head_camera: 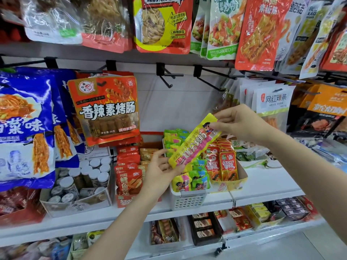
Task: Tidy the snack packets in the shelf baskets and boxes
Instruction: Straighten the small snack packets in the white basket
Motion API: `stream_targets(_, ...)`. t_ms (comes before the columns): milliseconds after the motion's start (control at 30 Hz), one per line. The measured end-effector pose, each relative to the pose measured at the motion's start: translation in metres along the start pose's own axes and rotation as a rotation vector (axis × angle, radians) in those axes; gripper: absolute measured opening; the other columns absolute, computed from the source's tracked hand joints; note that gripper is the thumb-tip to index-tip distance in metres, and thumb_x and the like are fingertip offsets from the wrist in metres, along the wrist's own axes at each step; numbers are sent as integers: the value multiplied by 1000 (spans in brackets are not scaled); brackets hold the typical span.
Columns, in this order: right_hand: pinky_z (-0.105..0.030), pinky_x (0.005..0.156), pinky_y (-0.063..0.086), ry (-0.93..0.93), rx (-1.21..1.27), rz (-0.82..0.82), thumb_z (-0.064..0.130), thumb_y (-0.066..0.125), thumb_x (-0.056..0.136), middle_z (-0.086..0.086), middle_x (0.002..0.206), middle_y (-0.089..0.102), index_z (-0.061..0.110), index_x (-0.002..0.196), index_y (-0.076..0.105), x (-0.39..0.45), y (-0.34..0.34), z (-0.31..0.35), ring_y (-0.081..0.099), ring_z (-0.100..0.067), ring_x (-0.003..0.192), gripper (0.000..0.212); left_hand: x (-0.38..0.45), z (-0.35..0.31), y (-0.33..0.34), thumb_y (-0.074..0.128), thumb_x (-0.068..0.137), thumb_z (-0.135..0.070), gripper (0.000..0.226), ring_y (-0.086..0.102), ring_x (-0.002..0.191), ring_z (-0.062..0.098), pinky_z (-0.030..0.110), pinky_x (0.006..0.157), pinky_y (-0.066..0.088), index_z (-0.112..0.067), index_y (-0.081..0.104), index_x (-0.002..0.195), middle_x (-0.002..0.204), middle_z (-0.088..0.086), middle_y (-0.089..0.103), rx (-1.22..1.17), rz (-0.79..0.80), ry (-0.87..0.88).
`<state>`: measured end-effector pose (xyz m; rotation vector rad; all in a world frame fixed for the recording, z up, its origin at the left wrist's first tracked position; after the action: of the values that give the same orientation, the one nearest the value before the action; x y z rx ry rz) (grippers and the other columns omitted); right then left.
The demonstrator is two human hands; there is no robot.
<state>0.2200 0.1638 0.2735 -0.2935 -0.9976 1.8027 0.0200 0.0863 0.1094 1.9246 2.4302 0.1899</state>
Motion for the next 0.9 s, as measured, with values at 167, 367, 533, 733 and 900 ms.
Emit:
stream_targets(167,-24,74,60,-1,15,-123,24,73,84,8,84,75,20,103,75,-8,-8,-10,72,-4,74,20,-5,17,-7,81,78,-33,47,60,102,6,23,89,50,-24,57,118,109,-10,62,636,109,156)
stream_targets(367,-9,65,53,-40,26,-124,23,74,83,17,82,72,16,106,75,-13,6,-9,69,4,71,24,-14,26,5,72,88,-33,44,61,87,14,29,81,51,-21,61,128,106,3,68,874,187,199)
stream_targets(533,-28,76,59,-62,-35,-73,26,75,83,6,81,76,19,99,78,-14,29,-7,71,-5,76,18,-19,25,6,67,91,-14,29,60,98,10,9,80,35,-19,70,119,112,-3,68,853,178,317)
stream_targets(733,-17,71,49,-115,-250,47,33,76,82,2,89,76,14,99,78,-13,69,-14,59,8,72,25,-17,26,5,67,90,-8,19,57,92,13,7,78,35,-8,75,108,100,2,63,856,140,396)
stream_targets(900,-14,72,35,-98,-373,167,28,78,81,-6,98,74,11,101,77,-6,116,-16,67,-19,91,26,-9,28,4,70,88,-6,13,45,91,14,13,77,29,-4,75,99,97,-1,45,871,73,415)
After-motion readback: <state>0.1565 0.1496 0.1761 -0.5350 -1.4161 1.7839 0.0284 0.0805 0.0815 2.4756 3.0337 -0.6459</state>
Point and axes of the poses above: each hand's wrist, its own x-axis towards the middle knuckle, its own y-axis out of the palm, z = x × y, the point moved 6 cm from there along x, towards the middle knuckle
